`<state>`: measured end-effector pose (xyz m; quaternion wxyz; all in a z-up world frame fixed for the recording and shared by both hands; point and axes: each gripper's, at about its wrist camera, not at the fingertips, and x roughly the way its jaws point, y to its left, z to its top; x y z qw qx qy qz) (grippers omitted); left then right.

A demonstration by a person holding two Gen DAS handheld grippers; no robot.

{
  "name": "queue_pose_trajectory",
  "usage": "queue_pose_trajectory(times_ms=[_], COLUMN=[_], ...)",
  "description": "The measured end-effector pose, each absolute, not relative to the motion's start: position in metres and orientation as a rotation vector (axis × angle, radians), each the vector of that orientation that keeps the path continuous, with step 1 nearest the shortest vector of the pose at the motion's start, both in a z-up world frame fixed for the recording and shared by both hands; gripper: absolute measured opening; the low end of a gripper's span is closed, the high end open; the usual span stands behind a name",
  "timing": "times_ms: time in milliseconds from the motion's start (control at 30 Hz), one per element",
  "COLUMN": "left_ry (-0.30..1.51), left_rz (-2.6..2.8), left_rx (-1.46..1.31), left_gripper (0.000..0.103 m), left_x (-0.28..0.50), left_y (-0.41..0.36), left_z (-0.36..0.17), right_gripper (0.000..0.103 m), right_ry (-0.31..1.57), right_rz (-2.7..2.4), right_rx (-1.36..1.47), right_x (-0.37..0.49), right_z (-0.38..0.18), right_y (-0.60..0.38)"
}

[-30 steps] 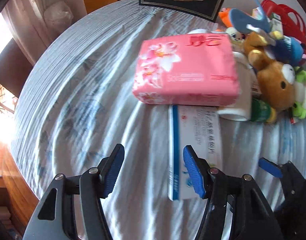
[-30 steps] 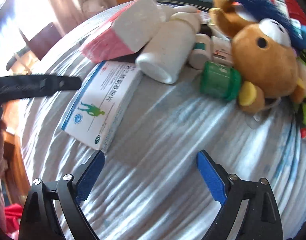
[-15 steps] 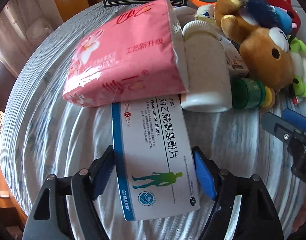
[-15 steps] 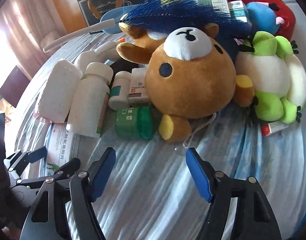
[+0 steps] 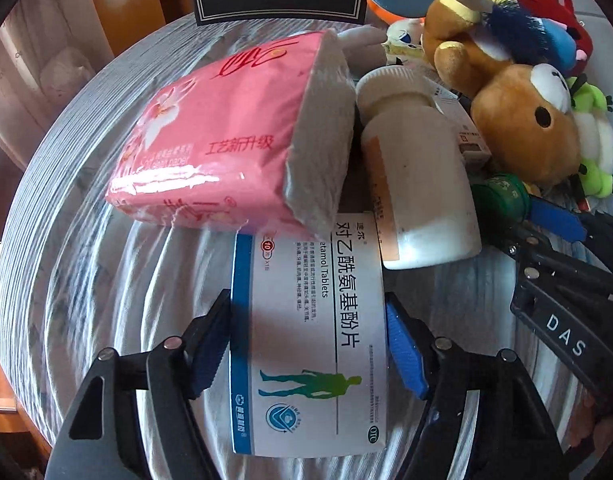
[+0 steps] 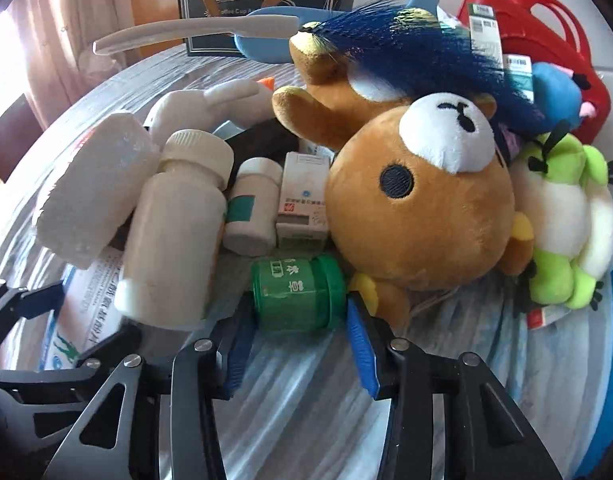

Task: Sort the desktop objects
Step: 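Grasp the white-blue tablet box with the left gripper while the right grasps the green jar, then carry the tablet box and green jar in both grippers over the blue bin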

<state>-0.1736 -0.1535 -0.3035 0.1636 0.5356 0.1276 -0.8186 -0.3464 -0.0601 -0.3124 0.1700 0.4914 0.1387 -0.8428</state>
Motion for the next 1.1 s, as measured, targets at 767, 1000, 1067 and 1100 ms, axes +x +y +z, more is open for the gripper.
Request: queue_pose_trajectory(times_ms=[767,1000,1067,1100], left_ry=[0.141,0.024,-0.009,-0.029], left_rz=[-2.740,-2.972,-3.040,-3.074], left_rx=[1.170,1.064,1.035,1.019], left_gripper=[0.071,0.071,0.071,0.071], left_x=[-0.167,-0.171,-0.173,-0.173], left_y=[-0.058,0.018,0.043,0.055], left_z=[-0.113,-0.054,-0.042,-0.036], right_gripper=[0.044,0.044,0.044,0.044], right_ry=[0.260,0.226,0.207,0.196], right_rz=[-2.671,-2.908,-2.989,-3.028], right_rx=[1.077,0.916,0.877,0.859], right_x=[-0.255,-0.215,-0.200,-0.192], right_z=[-0.128,-0.058,-0.042,-0.035], right_y=[0.063,0.123,0.147,0.159])
